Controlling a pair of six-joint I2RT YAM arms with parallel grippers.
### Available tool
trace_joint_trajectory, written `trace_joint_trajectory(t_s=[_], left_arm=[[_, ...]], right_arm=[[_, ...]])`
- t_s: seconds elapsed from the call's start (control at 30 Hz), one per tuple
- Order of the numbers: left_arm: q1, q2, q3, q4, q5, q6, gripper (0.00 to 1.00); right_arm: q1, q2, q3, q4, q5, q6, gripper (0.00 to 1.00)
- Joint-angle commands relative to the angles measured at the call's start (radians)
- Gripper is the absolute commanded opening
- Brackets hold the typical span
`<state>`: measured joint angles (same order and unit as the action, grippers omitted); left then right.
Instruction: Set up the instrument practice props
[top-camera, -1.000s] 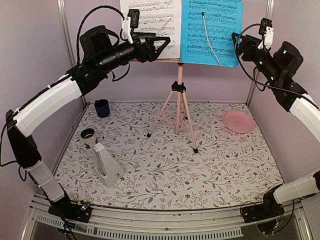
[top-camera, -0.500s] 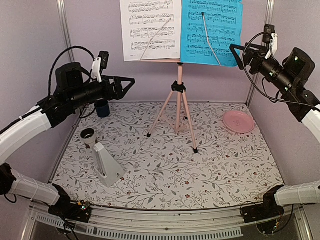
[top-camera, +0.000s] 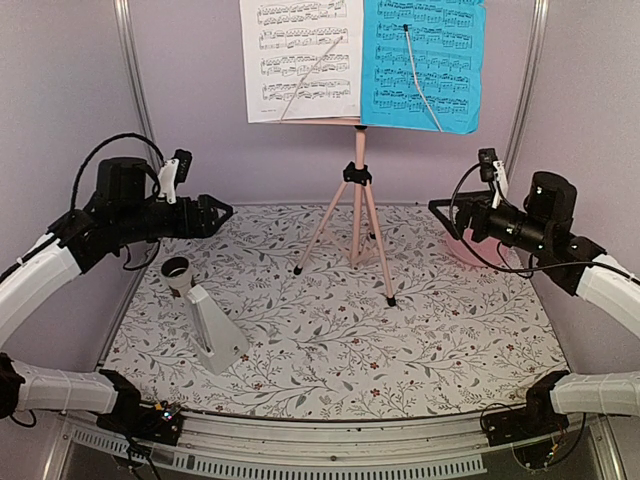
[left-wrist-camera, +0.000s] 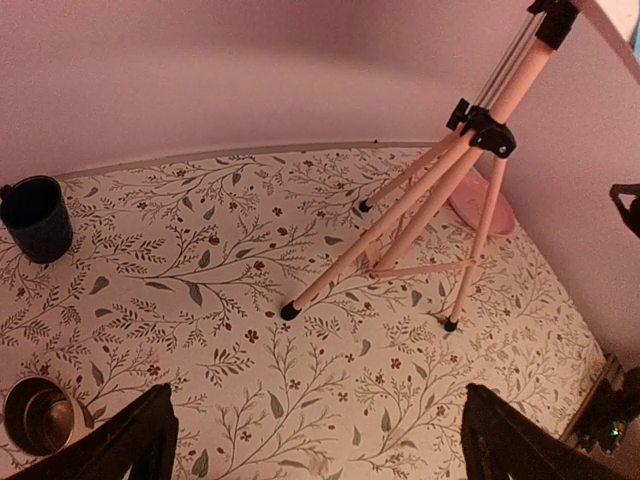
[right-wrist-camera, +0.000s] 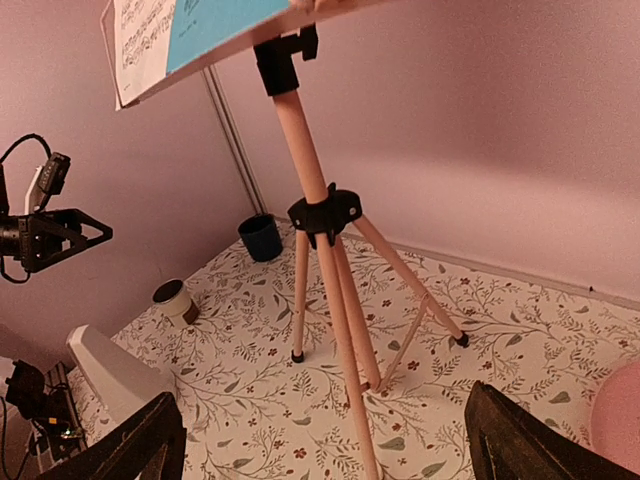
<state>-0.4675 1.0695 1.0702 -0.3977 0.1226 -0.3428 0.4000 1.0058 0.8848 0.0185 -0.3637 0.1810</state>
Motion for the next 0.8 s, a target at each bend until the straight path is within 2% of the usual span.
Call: trace_joint_trajectory(t_s=[0.0, 0.13, 0.23, 0.3, 0.43, 0.63, 0.77], left_arm=[[0.013, -0.027, 0.001, -0.178, 0.025, 0.03, 0.99], [0.011, -0.013, 0.02, -0.303, 0.035, 0.039, 0.99], [0.012, -0.049, -0.007, -0.291, 0.018, 0.005, 0.99], [0.012, -0.057, -0.031, -0.286, 0.059, -0.006, 0.99], [0.012, -0.092, -0.059, -0.338, 0.052, -0.03, 0.99], [0.015, -0.151, -0.064, -0.356, -0.029, -0.068, 0.99], [0.018, -0.162, -0.073, -0.337, -0.063, -0.092, 0.99]], right_arm=[[0.075, 0.043, -0.084, 0.111, -0.064, 0.073, 0.99], [0.182, 0.131, -0.093, 0.184, -0.03, 0.075, 0.99], [0.304, 0.231, -0.065, 0.239, 0.046, 0.097, 0.99], [0.382, 0.309, -0.024, 0.255, 0.088, 0.101, 1.0], [0.515, 0.464, 0.071, 0.308, 0.132, 0.122, 1.0], [0.677, 0.762, 0.311, 0.32, 0.218, 0.194, 0.99], [0.756, 0.917, 0.51, 0.27, 0.28, 0.174, 0.99]])
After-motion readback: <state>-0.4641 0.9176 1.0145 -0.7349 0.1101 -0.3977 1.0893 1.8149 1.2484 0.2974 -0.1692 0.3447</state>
